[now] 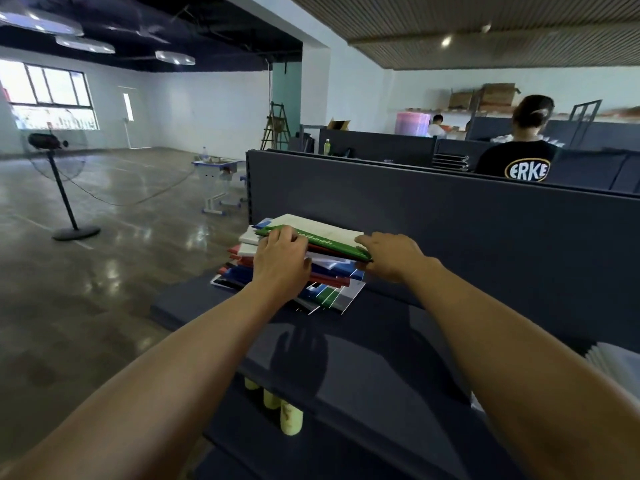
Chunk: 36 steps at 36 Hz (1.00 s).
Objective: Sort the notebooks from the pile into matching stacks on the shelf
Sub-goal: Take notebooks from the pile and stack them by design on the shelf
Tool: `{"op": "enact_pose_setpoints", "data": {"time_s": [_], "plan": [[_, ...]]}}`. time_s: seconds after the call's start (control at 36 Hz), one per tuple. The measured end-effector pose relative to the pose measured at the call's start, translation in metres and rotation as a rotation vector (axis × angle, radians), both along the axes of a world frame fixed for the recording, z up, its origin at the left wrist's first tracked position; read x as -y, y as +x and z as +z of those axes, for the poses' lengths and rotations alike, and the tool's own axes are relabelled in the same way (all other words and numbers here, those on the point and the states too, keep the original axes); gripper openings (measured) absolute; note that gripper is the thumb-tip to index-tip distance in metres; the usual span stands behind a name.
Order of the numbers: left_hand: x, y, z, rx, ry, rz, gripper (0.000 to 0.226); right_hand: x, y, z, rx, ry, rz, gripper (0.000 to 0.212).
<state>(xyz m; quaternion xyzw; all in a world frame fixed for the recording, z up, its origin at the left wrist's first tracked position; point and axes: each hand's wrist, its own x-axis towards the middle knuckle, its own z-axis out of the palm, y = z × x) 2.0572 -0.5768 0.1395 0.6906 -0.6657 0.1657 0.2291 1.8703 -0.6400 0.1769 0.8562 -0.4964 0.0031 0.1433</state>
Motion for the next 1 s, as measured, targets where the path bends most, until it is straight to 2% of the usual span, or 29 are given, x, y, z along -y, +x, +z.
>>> {"op": "enact_pose_setpoints", "data": {"time_s": [0.14, 0.28, 0.39, 0.47, 0.53, 0.61, 0.67, 1.0], "plan": [[-0.001, -0.001, 0.0, 0.017, -0.025, -0.017, 0.021, -0.001, 0.002, 0.003, 0.067, 0.049, -0.017, 0.054], [-0.003, -0.002, 0.002, 0.018, -0.056, -0.026, 0.018, -0.001, 0.005, 0.005, 0.127, 0.071, -0.024, 0.033], [-0.007, -0.002, 0.007, 0.003, -0.093, -0.042, 0.012, -0.008, 0.008, 0.006, 0.25, 0.007, 0.003, 0.018], [-0.009, -0.002, 0.009, 0.026, -0.092, -0.063, 0.017, -0.017, 0.006, 0.007, 0.248, -0.063, 0.004, 0.012], [-0.011, -0.003, 0.009, 0.033, -0.086, -0.079, 0.02, -0.024, 0.004, 0.005, 0.217, -0.131, 0.012, 0.018], [-0.013, -0.006, 0.009, 0.048, -0.08, -0.101, 0.025, -0.034, -0.001, -0.001, 0.196, -0.214, 0.049, 0.056], [-0.016, -0.011, 0.008, 0.055, -0.066, -0.124, 0.027, -0.045, -0.004, -0.002, 0.167, -0.259, 0.077, 0.066], [-0.031, -0.071, -0.001, 0.105, 0.011, -0.37, 0.029, -0.12, -0.056, -0.019, 0.26, -0.271, -0.152, 0.057]]}}
